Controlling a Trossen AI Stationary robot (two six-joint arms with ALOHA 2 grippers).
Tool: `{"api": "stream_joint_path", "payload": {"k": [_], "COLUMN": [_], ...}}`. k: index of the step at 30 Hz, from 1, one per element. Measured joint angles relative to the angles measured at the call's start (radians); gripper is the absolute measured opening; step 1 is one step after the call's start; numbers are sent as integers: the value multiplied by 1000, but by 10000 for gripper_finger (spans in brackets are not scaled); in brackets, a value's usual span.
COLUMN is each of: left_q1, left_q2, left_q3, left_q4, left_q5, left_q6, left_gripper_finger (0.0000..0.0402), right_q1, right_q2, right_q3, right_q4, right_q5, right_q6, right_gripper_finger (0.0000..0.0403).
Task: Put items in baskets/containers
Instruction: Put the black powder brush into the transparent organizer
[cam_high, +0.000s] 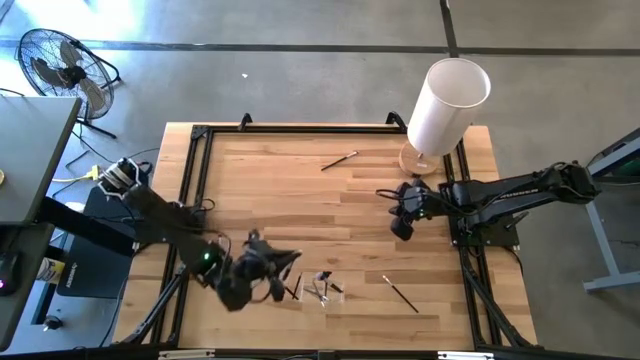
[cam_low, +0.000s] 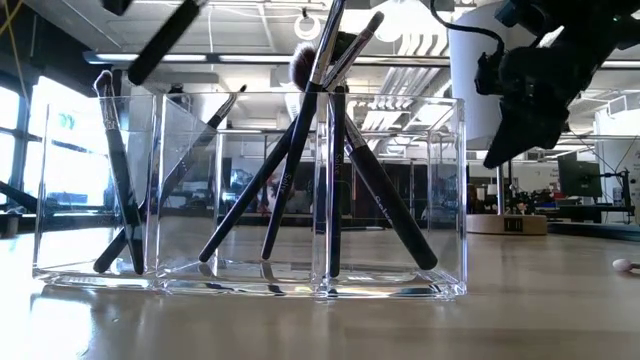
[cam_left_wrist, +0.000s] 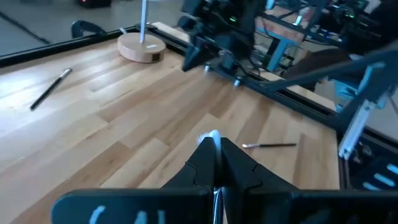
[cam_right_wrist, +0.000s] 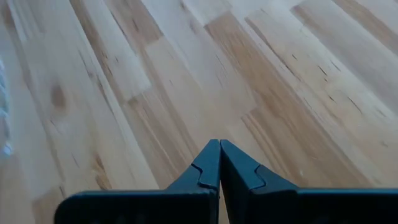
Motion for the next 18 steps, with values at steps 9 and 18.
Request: {"api": "stream_joint_path", "payload": {"k": [9,18], "left_q1": [-77,-56], "left_q2": [37,37], "left_q3": [-124,-219], "left_q4": [142,395], "left_q5": [-33,92], "left_q6": [-1,175], "left_gripper_finger": [0,0], "right_q1": [0,2], "right_q2": [0,0], "right_q3": [0,0], "right_q4": [104,123], "right_q5": [-20,-35], "right_q6": [124,196], "right_gripper_finger": [1,2]}}
